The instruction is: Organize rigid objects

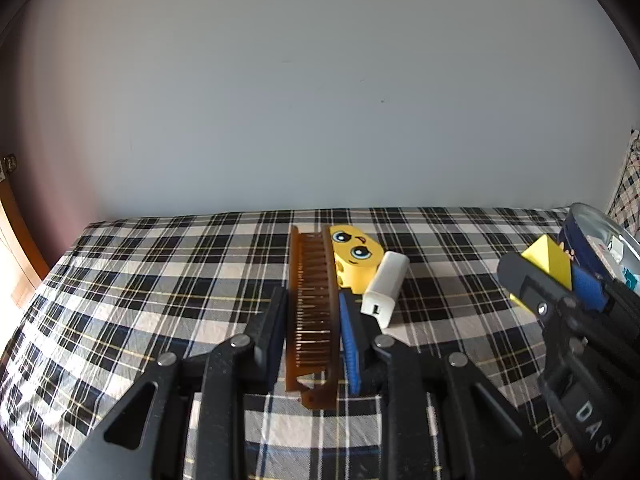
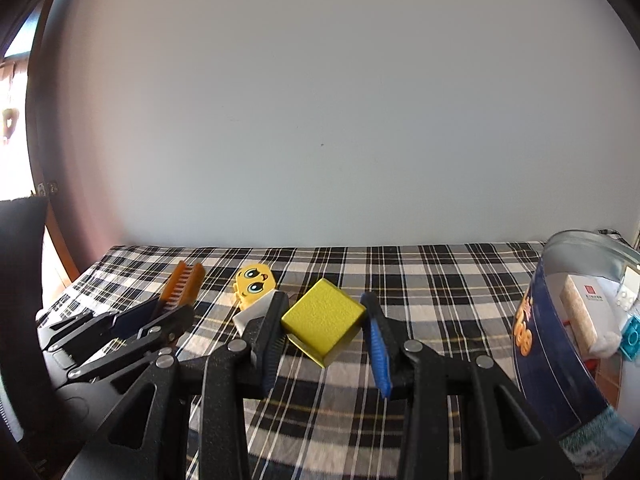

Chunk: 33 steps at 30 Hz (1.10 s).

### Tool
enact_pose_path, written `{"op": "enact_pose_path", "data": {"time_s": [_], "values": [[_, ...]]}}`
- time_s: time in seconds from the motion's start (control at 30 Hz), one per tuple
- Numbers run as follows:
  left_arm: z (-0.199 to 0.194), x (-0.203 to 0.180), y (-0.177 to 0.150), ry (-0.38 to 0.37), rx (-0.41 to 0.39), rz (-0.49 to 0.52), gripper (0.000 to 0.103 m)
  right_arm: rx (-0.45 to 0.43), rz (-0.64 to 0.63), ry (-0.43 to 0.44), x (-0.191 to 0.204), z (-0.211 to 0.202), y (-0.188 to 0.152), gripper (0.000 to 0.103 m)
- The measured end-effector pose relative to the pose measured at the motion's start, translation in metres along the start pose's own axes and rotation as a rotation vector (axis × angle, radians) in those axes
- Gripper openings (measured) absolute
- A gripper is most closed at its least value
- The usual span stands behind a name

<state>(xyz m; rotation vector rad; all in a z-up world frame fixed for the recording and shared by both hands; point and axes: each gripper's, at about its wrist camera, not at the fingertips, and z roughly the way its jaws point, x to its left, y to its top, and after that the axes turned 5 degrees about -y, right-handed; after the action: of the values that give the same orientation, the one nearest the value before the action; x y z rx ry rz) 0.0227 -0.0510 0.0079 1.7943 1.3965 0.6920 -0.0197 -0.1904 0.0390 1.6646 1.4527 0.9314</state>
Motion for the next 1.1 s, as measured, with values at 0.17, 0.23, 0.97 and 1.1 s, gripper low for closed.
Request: {"op": "enact_pose_path", "data": {"time_s": [0.17,0.23,0.97,1.1], "values": [[-0.007,-0.007,-0.003,-0.01,-0.008,-0.003,0.023,0.0,-0.005,0.004,0.0,-0.011,-0.005,0.04],[-0.01,-0.011,-0.003,-0.013,-0.009,0.0,0.023,-0.004,-0.015,0.003,0.001,-0.015,-0.007,0.04],[-0.028,-0.034,-0.006,-0.055,-0.04,-0.011,0.023,-0.039,-0.03,-0.04,-0.019,-0.041,-0.011,0.04],[-0.03,-0.039,-0.006,-0.063,-0.045,-0.012,0.023,-0.057,-0.041,-0.052,-0.026,-0.05,-0.011,0.04]]}}
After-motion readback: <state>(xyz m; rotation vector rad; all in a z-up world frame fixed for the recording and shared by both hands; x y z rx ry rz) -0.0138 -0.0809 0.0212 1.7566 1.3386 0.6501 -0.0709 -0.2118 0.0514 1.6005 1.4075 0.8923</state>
